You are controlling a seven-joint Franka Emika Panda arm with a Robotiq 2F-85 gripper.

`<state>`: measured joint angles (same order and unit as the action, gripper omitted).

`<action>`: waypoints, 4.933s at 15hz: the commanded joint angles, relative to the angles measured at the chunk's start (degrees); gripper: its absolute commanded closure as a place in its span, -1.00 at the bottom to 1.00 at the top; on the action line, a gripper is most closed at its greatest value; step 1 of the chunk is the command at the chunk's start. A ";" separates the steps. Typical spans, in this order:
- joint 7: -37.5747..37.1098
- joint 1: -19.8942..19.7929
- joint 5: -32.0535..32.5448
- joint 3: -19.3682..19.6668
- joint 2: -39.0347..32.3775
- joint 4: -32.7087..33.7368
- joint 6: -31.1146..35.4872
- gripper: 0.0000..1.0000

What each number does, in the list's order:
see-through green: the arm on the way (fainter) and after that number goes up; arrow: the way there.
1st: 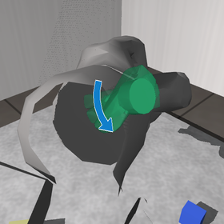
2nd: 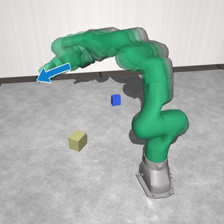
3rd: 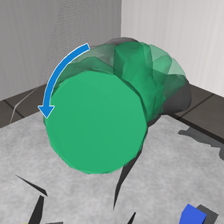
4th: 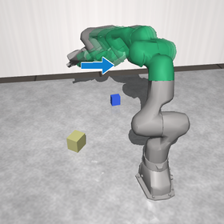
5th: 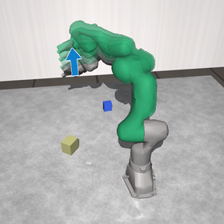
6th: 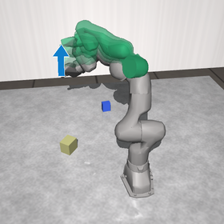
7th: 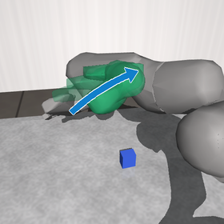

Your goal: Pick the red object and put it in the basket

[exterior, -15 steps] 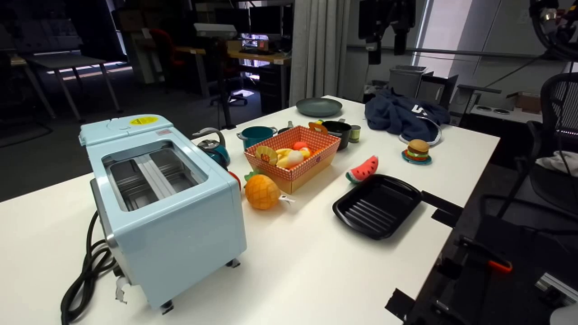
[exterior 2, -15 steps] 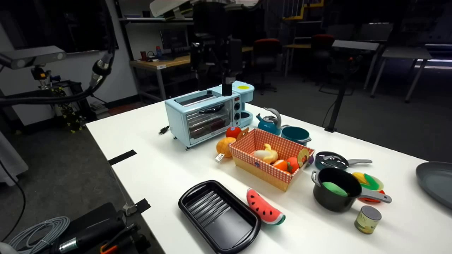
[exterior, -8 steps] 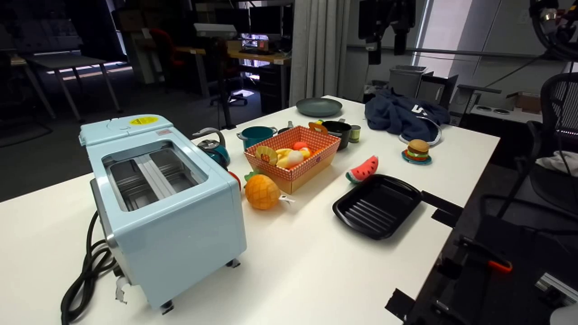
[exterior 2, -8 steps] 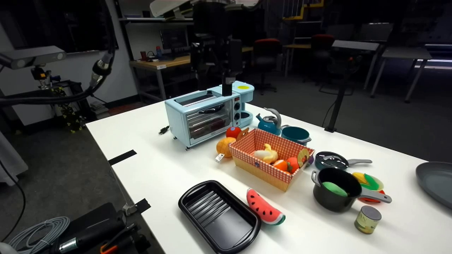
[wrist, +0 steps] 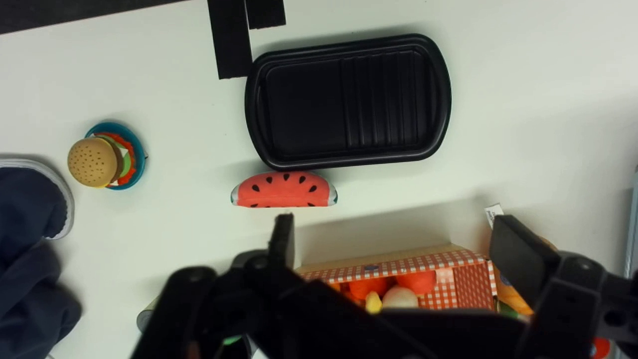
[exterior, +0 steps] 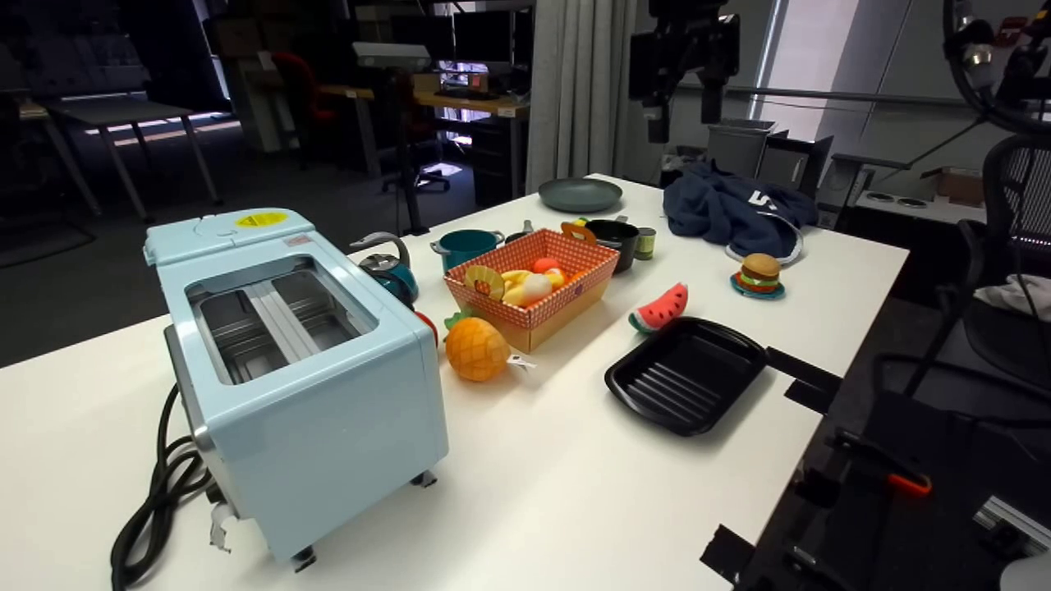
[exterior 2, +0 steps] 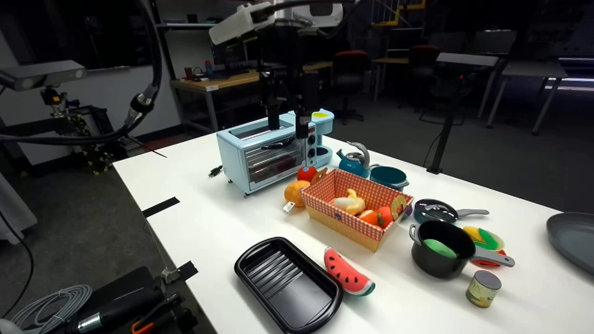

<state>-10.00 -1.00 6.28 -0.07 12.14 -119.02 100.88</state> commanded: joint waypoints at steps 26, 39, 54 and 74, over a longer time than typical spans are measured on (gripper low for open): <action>-10.33 4.93 1.44 -3.93 -17.46 7.04 11.83 -1.00; -28.44 9.12 6.66 -2.59 -34.74 25.65 17.49 -1.00; -48.44 15.34 -0.19 1.97 -63.63 60.00 9.98 -1.00; -50.51 14.61 -4.39 0.86 -76.99 76.51 0.62 -0.17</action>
<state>-59.75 13.49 3.86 0.69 -61.39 -47.99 103.91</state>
